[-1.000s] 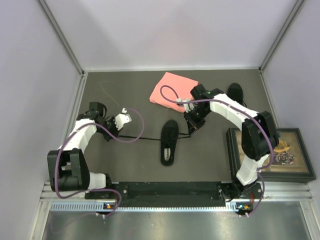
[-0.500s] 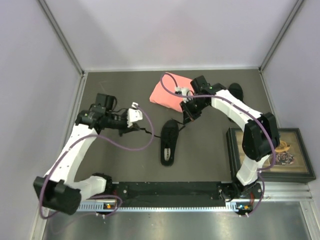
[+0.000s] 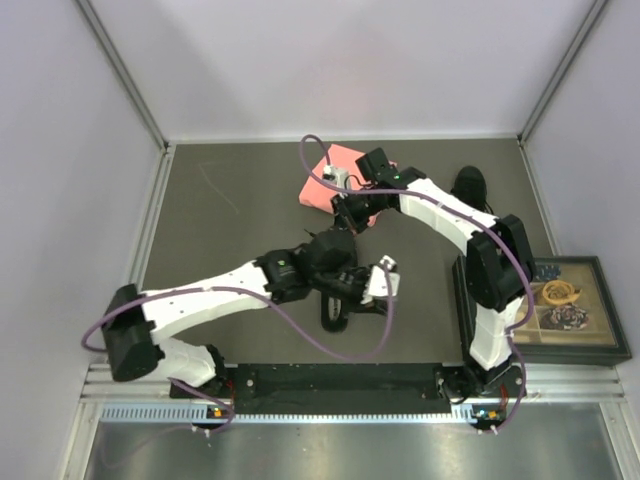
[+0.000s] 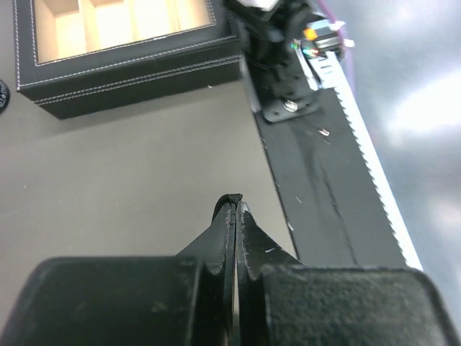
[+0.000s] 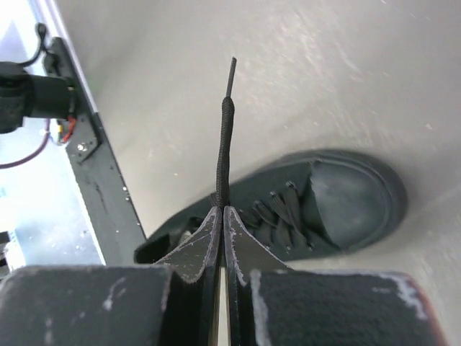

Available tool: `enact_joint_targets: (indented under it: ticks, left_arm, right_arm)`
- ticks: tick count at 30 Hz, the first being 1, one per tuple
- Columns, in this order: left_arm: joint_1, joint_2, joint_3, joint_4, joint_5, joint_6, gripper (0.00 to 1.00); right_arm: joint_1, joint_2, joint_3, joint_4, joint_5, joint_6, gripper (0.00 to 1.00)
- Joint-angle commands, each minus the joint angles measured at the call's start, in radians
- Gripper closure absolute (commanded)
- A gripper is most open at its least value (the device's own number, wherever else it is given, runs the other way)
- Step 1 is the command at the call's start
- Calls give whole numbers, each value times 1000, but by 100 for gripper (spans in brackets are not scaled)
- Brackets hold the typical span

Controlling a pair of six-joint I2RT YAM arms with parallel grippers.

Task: Tie the shoes

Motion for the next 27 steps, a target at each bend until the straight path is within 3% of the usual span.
enact_joint_targets:
  ticks: [1, 2, 3, 4, 5, 6, 7, 8, 11, 17, 22, 27]
  left_arm:
    - [-38, 120, 71, 274, -83, -101, 100]
    - [-40, 133, 93, 236, -86, -86, 94]
    - [-38, 141, 145, 127, -100, -70, 76]
    - [-34, 132, 171, 37, -141, -66, 66]
    - [11, 115, 182, -12, -153, -66, 62]
    - [57, 89, 158, -40, -97, -70, 59]
    - [113, 5, 130, -60, -39, -96, 49]
    - [229, -46, 95, -49, 7, -117, 42]
    - [411, -241, -42, -69, -3, -80, 28]
    - [617, -381, -183, -249, -2, 314, 29]
    - [640, -388, -260, -138, -26, 518, 28]
    - [641, -310, -241, -122, -8, 615, 32]
  right_arm:
    - [6, 7, 15, 57, -111, -16, 100]
    - [4, 15, 18, 40, -124, -26, 100]
    - [4, 16, 18, 37, -140, -34, 100]
    - [4, 16, 18, 34, -147, -46, 100]
    - [6, 16, 17, 34, -154, -51, 100]
    - [4, 18, 15, 32, -171, -54, 100]
    - [4, 18, 17, 35, -180, -56, 100]
    - [4, 19, 12, 40, -190, -56, 100]
    - [7, 22, 7, 58, -233, -54, 100]
    - [16, 21, 4, 46, -276, -85, 100]
    - [38, 15, 12, -6, -282, -126, 100]
    - [53, -1, 15, -38, -276, -142, 100]
